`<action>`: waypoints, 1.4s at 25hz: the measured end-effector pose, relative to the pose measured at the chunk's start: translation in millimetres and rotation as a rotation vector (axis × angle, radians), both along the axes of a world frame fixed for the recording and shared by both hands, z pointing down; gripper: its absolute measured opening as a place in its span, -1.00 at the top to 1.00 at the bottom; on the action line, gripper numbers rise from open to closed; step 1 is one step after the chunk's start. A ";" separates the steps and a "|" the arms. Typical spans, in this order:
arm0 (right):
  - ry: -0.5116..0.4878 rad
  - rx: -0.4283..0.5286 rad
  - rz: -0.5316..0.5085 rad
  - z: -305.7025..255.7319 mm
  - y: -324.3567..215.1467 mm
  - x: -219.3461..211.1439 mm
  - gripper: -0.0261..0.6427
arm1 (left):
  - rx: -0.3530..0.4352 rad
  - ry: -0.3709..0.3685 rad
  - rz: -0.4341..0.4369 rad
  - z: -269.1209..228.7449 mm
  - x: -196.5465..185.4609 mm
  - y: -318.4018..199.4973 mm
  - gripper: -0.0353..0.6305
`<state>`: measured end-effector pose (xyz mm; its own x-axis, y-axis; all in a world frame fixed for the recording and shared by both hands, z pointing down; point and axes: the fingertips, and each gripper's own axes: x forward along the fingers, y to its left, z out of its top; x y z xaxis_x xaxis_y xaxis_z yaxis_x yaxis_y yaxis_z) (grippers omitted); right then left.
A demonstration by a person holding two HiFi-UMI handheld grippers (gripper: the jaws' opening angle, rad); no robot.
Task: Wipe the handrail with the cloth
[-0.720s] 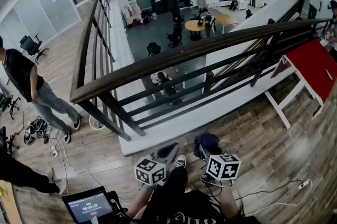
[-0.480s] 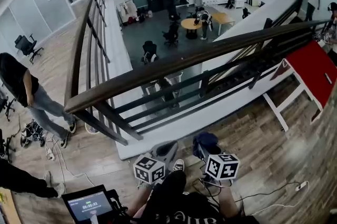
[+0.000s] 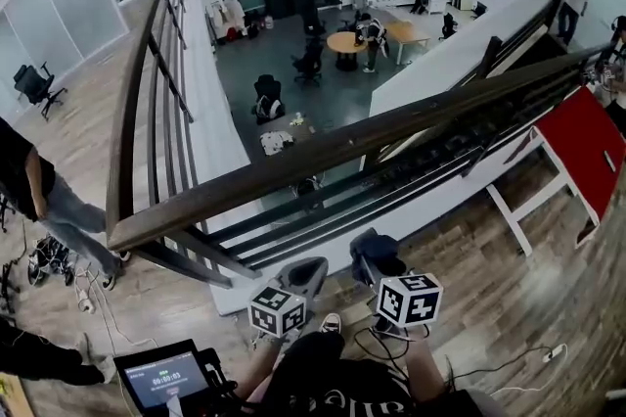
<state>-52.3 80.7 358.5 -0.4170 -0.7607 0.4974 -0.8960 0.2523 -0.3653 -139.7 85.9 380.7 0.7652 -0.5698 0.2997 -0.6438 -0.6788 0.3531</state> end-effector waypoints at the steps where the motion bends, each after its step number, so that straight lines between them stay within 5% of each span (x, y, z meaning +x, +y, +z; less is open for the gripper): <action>1: 0.005 0.006 -0.003 -3.0 -9.8 -2.5 0.60 | 0.000 0.004 0.000 1.3 -1.3 -6.8 0.89; 16: 0.077 0.187 -0.094 -86.7 -124.9 -51.8 0.60 | -0.021 0.029 0.003 17.0 -14.1 -53.0 0.89; 28: 0.183 0.267 -0.325 -107.9 -194.2 -104.1 0.60 | -0.013 0.024 -0.134 12.1 -6.5 -92.9 0.89; 35: 0.302 0.251 -0.416 -92.9 -230.2 -90.7 0.60 | -0.009 0.027 -0.205 1.7 10.5 -123.0 0.89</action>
<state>-143.0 -149.5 265.6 -0.5742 -0.6729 0.4664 -0.7580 0.6522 0.0077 -129.2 -37.1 382.4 0.6412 -0.7118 0.2866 -0.7585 -0.5311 0.3778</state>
